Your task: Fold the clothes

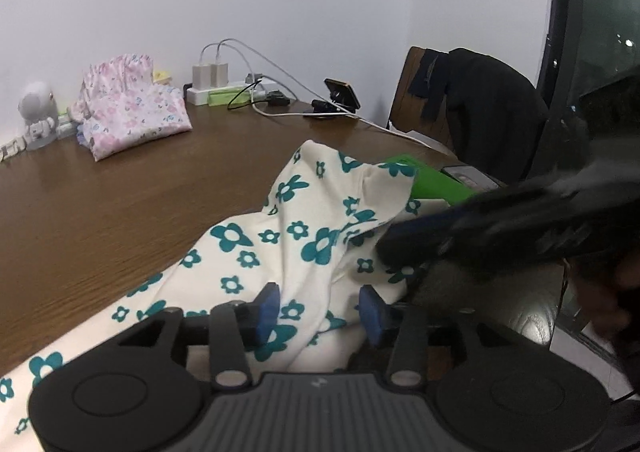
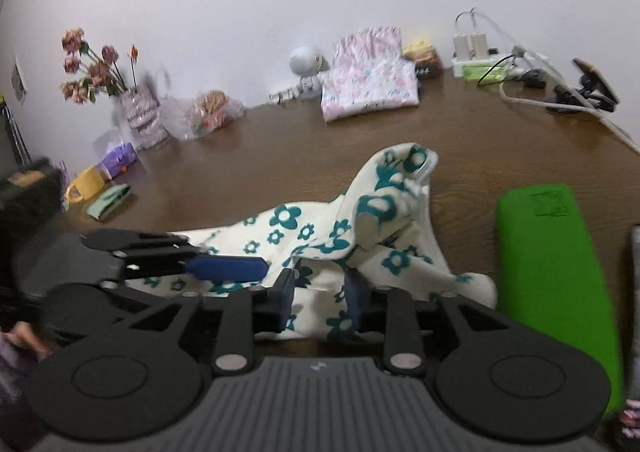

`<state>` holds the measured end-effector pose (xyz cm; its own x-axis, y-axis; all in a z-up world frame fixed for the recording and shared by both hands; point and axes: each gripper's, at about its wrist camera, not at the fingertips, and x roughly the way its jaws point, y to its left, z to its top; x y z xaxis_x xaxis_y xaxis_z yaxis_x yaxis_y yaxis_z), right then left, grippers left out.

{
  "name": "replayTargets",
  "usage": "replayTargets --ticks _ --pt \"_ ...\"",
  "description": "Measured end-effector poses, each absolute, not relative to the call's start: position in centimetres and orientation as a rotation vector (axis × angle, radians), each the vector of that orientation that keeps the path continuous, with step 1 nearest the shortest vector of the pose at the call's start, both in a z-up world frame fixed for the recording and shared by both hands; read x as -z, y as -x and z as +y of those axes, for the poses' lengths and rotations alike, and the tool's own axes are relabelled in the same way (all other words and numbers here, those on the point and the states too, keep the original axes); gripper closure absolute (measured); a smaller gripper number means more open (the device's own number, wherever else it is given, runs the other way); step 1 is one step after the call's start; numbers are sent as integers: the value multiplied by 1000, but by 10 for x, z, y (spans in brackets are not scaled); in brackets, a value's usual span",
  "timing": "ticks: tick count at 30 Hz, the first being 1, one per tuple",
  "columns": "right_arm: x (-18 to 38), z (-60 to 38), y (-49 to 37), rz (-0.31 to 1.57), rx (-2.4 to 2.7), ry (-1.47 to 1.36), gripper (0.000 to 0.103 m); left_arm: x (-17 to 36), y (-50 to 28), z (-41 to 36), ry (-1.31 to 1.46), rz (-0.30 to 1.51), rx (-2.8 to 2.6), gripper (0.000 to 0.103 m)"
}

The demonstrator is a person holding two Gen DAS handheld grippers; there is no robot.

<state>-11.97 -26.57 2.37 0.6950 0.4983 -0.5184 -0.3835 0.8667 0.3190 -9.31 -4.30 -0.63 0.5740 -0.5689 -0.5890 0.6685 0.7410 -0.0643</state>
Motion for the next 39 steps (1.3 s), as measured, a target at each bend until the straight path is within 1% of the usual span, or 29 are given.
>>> replayTargets --ticks 1,3,5,6,9,10,11,12,13,14,15,19,21,22,23,24,26,28,31,33,35,36,37,38,39 --pt "-30 -266 124 596 -507 -202 74 7 94 -44 -185 620 732 55" --pt "-42 -267 132 526 -528 -218 74 6 95 -47 -204 618 728 55" --pt "-36 -254 122 533 -489 -150 74 2 96 -47 -210 626 715 55" --pt "-33 -247 116 537 -470 -115 72 -2 98 -45 -216 634 696 55" --pt "-12 -236 94 602 -357 -28 73 -29 107 -24 -256 620 630 55" --pt "-12 -238 95 598 -356 -42 72 -40 109 -15 -273 606 612 53" --pt "-15 -240 99 594 -359 -56 71 -49 107 -6 -296 598 589 50" --pt "-15 -240 100 600 -355 -56 64 -57 101 0 -322 596 559 48" --pt "-15 -240 102 606 -350 -57 55 -63 94 5 -348 598 535 43" --pt "-15 -240 103 612 -345 -58 51 -65 84 6 -376 609 527 40" --pt "-14 -240 105 617 -340 -59 48 -66 73 5 -405 623 526 40" --pt "-14 -240 111 641 -322 -62 48 -48 34 -23 -460 723 658 39" --pt "-13 -240 114 653 -312 -63 53 -36 23 -35 -481 752 679 44" --pt "-13 -239 115 658 -307 -63 54 -30 19 -40 -496 759 675 52" --pt "-12 -237 108 661 -303 -52 55 -24 14 -44 -512 767 672 64" --pt "-11 -234 101 665 -299 -40 55 -18 10 -47 -524 776 666 69" --pt "-9 -226 81 684 -301 -4 55 -17 0 -40 -503 788 626 72" --pt "-10 -213 52 702 -311 26 52 -18 -10 -30 -465 793 576 73" --pt "-10 -193 7 725 -319 63 51 -21 -26 -16 -408 800 501 73" --pt "-10 -177 -24 728 -294 38 51 -22 -36 -6 -369 804 451 73" --pt "-15 -170 -31 724 -260 -10 51 -24 -46 4 -331 807 401 73" --pt "-21 -167 -20 698 -278 -21 50 -25 -48 10 -321 808 382 70" --pt "-24 -165 -8 673 -315 -21 46 -27 -39 22 -335 806 382 55" --pt "-26 -164 5 649 -351 -20 44 -29 -30 33 -349 803 382 39" --pt "-26 -163 18 648 -382 -26 43 -31 -21 45 -363 801 382 34"
